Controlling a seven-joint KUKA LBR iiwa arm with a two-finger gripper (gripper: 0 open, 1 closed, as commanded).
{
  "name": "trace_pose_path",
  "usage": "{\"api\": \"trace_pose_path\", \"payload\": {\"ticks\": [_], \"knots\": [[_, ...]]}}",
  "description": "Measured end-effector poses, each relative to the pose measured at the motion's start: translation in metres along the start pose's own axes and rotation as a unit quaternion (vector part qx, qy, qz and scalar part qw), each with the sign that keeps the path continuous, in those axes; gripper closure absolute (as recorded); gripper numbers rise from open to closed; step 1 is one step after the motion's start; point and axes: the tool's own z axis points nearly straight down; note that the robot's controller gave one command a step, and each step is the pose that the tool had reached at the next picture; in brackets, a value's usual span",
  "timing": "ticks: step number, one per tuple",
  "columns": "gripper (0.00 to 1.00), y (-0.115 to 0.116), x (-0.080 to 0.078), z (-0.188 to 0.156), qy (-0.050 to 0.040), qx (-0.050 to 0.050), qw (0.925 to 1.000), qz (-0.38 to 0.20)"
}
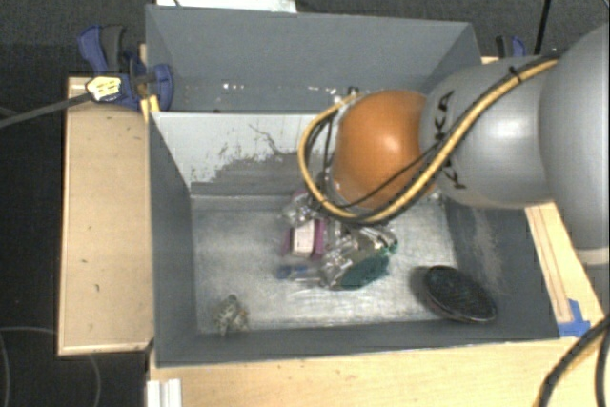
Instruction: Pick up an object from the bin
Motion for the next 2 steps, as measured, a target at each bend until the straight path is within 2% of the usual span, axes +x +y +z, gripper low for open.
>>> {"api": "trace_pose_path", "payload": {"ticks": [1, 2], "knots": [[0.0, -0.0306, -0.0181, 0.0123, 0.009, -0.008, 0.9929, -0.119], [1.0, -0.0303, -0.0182, 0.0122, 0.0091, -0.008, 0.9931, -0.117]]}}
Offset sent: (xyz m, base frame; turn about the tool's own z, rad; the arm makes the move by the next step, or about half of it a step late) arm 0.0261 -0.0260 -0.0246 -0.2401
